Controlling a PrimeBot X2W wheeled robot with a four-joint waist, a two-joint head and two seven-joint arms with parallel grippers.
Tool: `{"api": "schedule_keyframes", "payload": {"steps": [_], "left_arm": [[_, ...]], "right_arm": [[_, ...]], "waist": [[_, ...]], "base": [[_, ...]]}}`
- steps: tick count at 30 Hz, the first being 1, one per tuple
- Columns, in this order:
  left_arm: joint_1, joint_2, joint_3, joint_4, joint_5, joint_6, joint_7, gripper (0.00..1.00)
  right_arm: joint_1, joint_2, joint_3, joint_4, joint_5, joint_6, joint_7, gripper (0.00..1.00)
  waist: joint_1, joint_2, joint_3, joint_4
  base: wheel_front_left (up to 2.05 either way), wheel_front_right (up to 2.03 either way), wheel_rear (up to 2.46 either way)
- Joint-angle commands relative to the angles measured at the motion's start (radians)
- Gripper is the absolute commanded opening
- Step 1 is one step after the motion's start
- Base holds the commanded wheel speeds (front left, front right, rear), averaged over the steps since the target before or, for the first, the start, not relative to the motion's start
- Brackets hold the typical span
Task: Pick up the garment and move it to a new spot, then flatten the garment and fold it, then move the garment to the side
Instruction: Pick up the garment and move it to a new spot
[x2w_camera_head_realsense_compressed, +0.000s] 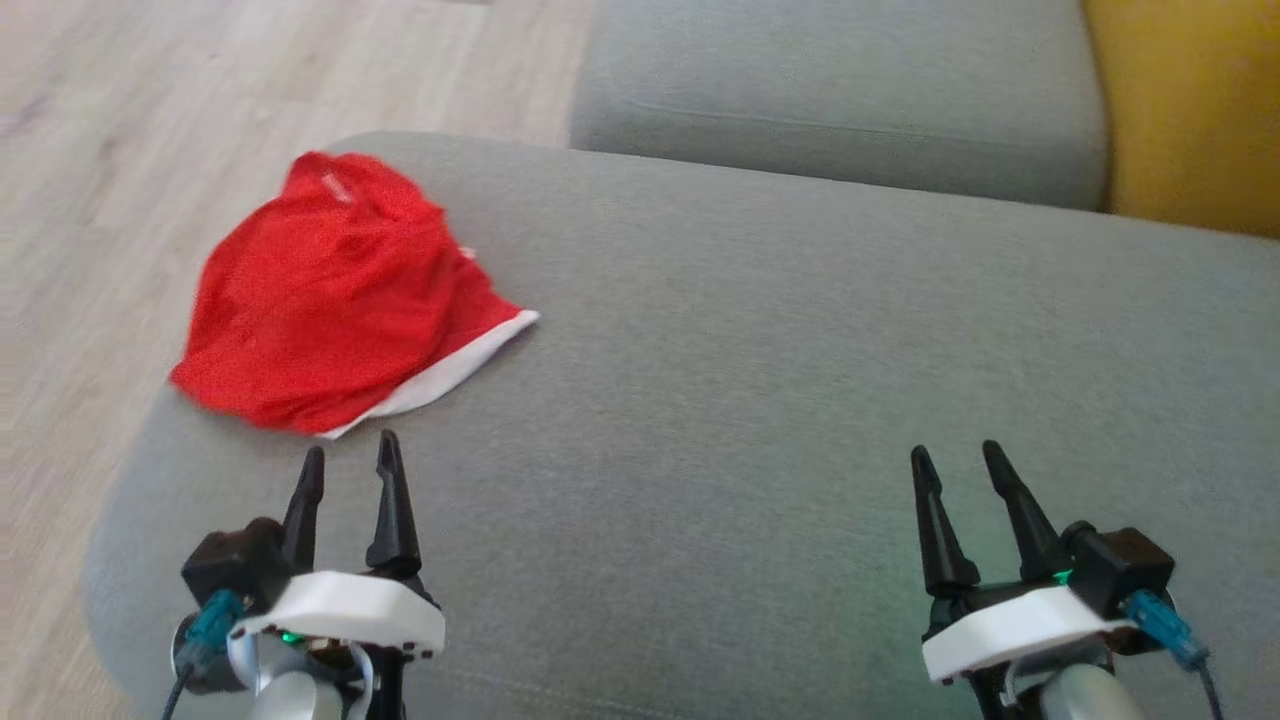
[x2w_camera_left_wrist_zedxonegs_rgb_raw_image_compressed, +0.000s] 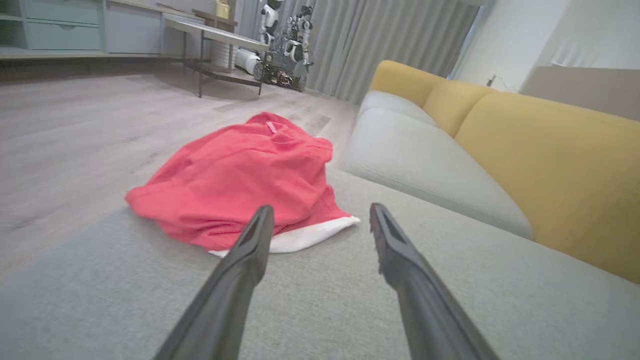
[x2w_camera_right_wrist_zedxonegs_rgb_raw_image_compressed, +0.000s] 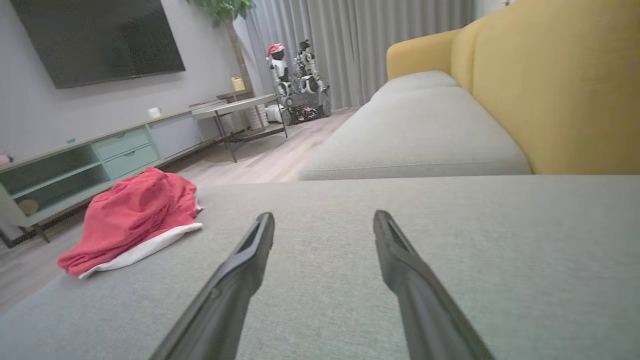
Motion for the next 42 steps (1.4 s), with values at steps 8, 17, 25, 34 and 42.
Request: {"api": "schedule_keyframes", "payload": {"steps": [8, 17, 25, 34, 42], "left_arm": [[-0.021, 0.0, 0.047, -0.029, 0.027, -0.006, -0.012, 1.0], [0.003, 0.0, 0.074, -0.031, 0.029, -0.01, -0.012, 1.0], [-0.025, 0.0, 0.122, -0.037, 0.054, -0.016, -0.012, 1.0], [-0.178, 0.028, 0.18, 0.073, 0.155, -0.049, -0.012, 1.0], [-0.471, 0.132, 0.186, 0.295, 0.152, -0.123, 0.037, 1.0]], "right_arm": [[0.001, -0.006, 0.049, -0.017, 0.02, -0.001, -0.014, 1.0], [0.008, -0.006, 0.086, -0.012, 0.035, -0.001, -0.014, 1.0], [-0.008, -0.006, 0.09, -0.006, 0.029, -0.001, -0.014, 1.0], [-0.063, -0.006, 0.008, -0.038, -0.028, -0.001, -0.014, 1.0], [-0.122, -0.006, -0.074, -0.08, -0.064, -0.001, -0.014, 1.0]], "waist": [[0.0, 0.0, -0.009, 0.126], [0.0, 0.0, -0.008, 0.169], [0.0, 0.0, 0.028, 0.124], [0.0, 0.0, 0.172, 0.039], [0.0, 0.0, 0.308, -0.042]], "base": [[0.0, 0.0, 0.0], [0.0, 0.0, 0.0], [0.0, 0.0, 0.0], [0.0, 0.0, 0.0], [0.0, 0.0, 0.0]]}}
